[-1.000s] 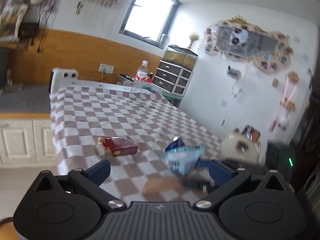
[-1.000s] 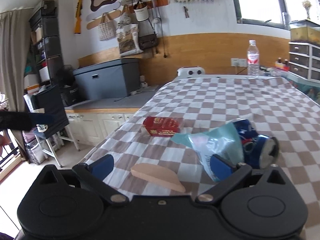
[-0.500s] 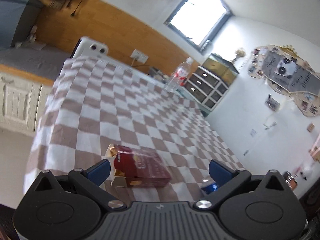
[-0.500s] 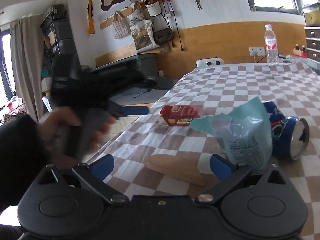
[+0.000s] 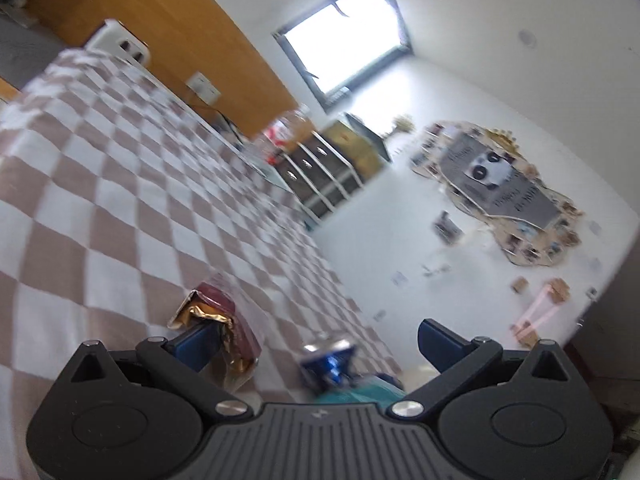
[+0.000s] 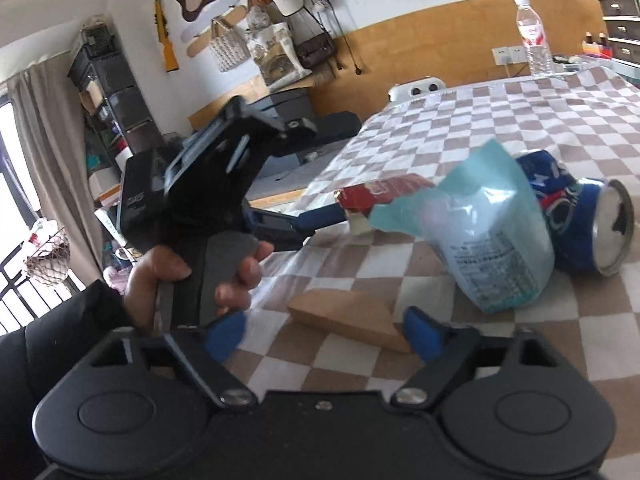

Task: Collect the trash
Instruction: 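Grasp the red snack box with the left tool while the right tool grasps the tan cardboard piece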

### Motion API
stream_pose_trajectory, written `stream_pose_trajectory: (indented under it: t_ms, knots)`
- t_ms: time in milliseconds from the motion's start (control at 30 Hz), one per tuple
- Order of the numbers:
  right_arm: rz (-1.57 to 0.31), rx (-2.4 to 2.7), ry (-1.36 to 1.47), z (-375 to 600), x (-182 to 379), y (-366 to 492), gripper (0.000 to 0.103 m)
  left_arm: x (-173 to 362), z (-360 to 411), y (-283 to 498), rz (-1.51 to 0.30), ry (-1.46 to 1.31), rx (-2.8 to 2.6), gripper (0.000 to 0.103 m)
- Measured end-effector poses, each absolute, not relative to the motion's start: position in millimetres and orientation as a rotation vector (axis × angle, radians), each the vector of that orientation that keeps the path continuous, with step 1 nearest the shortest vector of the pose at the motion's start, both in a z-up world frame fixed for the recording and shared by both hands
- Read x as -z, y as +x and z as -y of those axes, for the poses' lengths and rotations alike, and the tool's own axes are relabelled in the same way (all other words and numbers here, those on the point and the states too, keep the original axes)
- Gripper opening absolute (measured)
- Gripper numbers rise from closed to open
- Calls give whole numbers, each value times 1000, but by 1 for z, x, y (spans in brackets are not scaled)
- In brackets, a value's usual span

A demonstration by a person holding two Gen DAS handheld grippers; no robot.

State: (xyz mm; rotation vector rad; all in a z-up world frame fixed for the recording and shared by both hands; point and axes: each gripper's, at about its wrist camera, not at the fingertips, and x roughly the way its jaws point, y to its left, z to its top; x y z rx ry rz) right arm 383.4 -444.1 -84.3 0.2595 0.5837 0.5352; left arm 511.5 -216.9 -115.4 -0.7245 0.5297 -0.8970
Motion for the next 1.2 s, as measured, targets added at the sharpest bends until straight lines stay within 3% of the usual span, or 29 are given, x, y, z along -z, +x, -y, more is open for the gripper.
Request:
stream_pose_trajectory:
  t_ms: [33, 100, 167, 533, 633, 833, 1133, 1200]
  knots:
    - [-590, -537, 240, 443, 84, 382, 77, 117, 218, 510, -534, -732, 911, 103]
    - [-594, -562, 183, 438, 82, 376, 59, 118, 216, 506, -532, -741, 917, 103]
    - [-595, -571, 129, 431, 80, 372, 52, 120, 211, 500, -524, -763, 915, 103]
    - [-615, -480, 28, 420, 82, 390, 46, 112, 196, 481, -462, -738, 705, 103]
    - [-607, -448, -38, 411, 82, 389, 26, 111, 197, 483, -469, -716, 663, 103]
    - [-593, -423, -70, 418, 79, 376, 25, 96, 218, 496, -547, -490, 488, 103]
    - [-626, -195, 97, 468, 80, 366, 25, 93, 265, 511, -633, -95, 535, 102]
    - [-631, -228, 91, 465, 80, 363, 31, 94, 274, 511, -639, -32, 523, 101]
